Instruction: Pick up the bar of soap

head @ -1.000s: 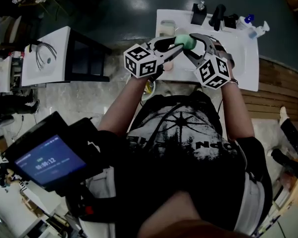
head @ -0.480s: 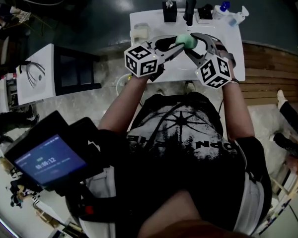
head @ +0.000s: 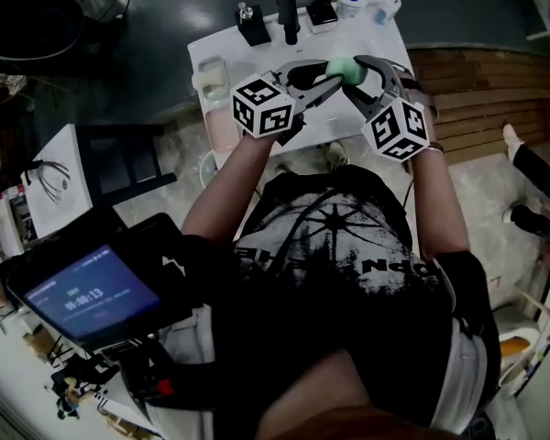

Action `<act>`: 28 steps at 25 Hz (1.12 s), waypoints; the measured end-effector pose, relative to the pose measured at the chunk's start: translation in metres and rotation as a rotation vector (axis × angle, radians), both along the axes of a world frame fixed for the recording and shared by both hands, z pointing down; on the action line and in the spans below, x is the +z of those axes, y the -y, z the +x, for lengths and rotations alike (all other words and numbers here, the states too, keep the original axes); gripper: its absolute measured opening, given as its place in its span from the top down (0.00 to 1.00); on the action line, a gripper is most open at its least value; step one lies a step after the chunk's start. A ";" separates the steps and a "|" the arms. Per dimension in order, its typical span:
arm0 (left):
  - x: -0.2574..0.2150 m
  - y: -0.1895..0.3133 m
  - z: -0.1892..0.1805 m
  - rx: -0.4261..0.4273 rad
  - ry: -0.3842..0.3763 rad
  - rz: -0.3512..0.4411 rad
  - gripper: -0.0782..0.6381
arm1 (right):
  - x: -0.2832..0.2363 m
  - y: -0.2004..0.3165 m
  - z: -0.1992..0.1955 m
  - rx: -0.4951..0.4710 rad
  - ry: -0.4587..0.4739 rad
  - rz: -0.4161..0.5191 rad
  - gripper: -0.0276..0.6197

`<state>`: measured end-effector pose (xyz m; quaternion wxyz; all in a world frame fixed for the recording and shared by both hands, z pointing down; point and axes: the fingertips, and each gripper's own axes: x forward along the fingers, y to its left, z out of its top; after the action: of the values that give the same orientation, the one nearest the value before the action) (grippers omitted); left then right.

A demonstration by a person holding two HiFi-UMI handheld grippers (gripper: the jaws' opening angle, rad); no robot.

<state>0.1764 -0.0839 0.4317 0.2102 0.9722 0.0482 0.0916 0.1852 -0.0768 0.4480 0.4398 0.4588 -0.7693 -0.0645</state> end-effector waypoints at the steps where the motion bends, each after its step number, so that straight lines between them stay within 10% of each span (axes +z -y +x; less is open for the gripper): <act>1: -0.002 -0.004 0.007 0.014 0.000 0.001 0.70 | -0.002 -0.004 0.007 0.014 -0.002 -0.001 0.55; 28: 0.032 -0.064 0.126 0.211 0.062 -0.042 0.70 | 0.032 -0.066 0.124 0.173 0.006 -0.105 0.56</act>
<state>0.3026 -0.0204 0.4642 0.2212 0.9538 0.1455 0.1420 0.3092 -0.0112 0.4803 0.4649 0.5003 -0.7303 0.0153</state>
